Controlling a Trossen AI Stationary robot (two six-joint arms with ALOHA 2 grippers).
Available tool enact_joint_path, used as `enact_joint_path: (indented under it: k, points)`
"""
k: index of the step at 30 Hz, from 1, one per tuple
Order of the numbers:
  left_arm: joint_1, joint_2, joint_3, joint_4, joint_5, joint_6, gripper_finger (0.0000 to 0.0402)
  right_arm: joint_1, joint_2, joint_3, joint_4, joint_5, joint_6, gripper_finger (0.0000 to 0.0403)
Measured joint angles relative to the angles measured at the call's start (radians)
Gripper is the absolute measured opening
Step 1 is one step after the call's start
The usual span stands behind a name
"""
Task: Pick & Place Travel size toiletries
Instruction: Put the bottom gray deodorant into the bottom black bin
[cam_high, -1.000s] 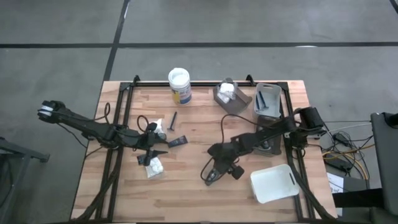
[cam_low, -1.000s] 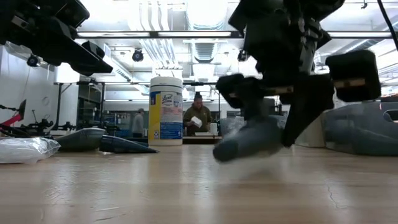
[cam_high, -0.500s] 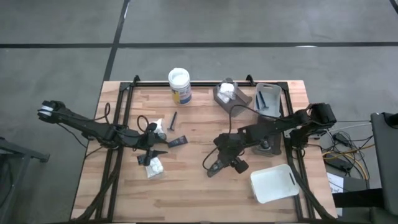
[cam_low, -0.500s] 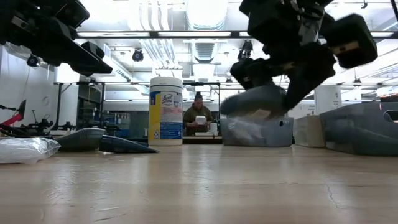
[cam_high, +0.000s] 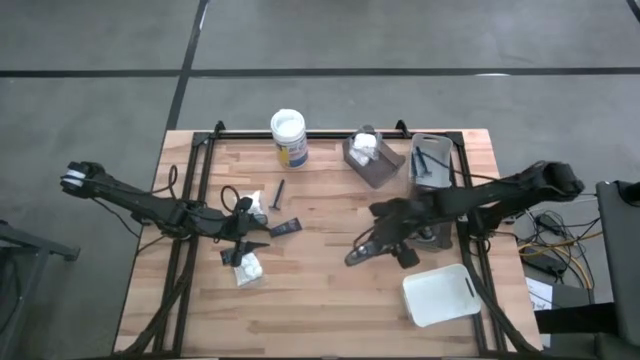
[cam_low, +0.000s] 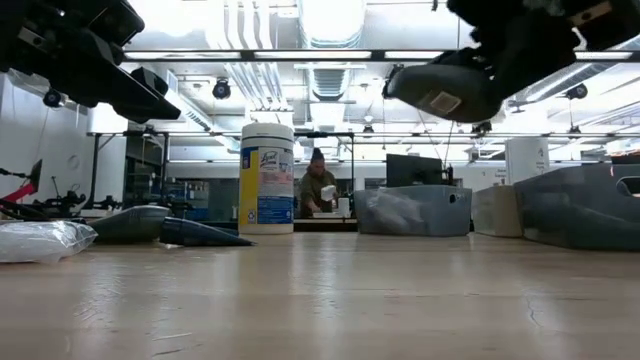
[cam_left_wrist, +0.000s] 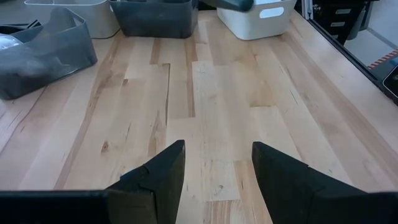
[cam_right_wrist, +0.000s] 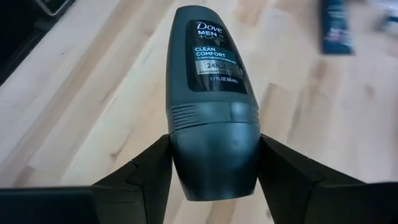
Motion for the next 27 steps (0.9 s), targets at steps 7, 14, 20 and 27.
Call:
enact_joint_path:
  k: [7,14,20,27]
  points:
    - [0.0,0.0,0.0,0.002,0.0,0.0,0.0193,-0.016,-0.196,-0.11,-0.006,0.101,0.248,0.0197]
    - [0.001,0.0,0.0,0.003,0.0,0.0,0.0193,-0.044,-0.317,-0.136,-0.082,0.115,0.521,0.0195]
    - [0.0,0.0,0.0,0.003,0.0,0.0,0.0193,-0.045,-0.348,-0.11,-0.178,0.139,0.622,0.0194]
    - [0.0,0.0,0.0,0.003,0.0,0.0,0.0193,-0.045,-0.356,-0.101,-0.371,0.219,0.925,0.0198]
